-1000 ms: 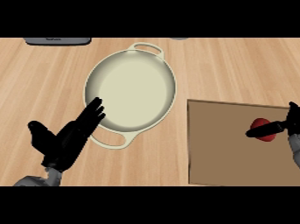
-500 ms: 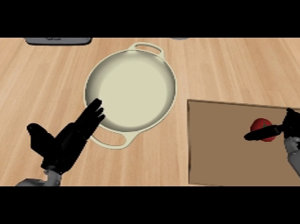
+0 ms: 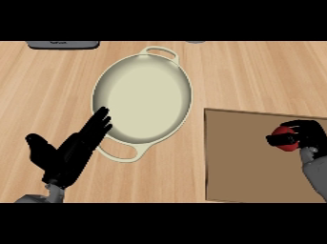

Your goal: Pick the tomato from the tray and place it in the pot

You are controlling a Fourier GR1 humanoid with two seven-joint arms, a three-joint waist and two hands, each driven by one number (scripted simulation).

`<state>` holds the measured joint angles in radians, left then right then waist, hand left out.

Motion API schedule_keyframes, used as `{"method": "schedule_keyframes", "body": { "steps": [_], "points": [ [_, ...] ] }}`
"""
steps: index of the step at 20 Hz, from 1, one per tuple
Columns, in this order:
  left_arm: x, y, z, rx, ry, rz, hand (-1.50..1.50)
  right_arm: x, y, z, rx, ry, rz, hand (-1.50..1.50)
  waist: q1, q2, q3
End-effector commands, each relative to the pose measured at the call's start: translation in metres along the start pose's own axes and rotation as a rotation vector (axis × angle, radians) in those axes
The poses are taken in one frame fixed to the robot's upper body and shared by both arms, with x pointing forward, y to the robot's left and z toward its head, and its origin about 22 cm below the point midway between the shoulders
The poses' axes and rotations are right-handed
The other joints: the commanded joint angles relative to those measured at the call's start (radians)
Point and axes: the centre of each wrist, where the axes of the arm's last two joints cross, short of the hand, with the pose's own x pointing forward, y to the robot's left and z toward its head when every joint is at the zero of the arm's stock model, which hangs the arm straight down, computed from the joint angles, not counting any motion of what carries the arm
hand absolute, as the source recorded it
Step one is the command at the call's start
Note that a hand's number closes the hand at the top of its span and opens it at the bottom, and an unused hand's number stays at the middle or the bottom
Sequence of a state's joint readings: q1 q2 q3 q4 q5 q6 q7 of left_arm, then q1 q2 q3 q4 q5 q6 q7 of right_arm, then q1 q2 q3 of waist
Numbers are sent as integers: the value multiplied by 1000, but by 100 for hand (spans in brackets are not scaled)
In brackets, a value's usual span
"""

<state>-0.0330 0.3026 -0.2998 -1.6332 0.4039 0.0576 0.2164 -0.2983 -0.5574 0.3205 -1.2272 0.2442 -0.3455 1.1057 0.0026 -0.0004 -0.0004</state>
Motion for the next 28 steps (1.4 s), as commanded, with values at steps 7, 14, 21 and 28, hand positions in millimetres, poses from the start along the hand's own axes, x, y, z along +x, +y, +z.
{"method": "schedule_keyframes", "body": {
  "steps": [7, 14, 21, 28],
  "points": [
    [2, -6, 6, -20, -8, 9, 0, 0, 48, 40, -2, -91, 87, 150, -1, -2, 0],
    [7, -10, -6, -25, 3, 11, 0, -22, 144, 168, 207, -632, 423, 150, 9, -7, -2],
    [-1, 18, 5, 17, 7, 0, 0, -39, 123, 234, 46, -675, 434, 150, -11, -6, -1],
    [7, 5, -3, 25, 9, 11, 0, -27, 75, 272, -217, -750, 246, 150, -31, -12, -2]
  ]
}}
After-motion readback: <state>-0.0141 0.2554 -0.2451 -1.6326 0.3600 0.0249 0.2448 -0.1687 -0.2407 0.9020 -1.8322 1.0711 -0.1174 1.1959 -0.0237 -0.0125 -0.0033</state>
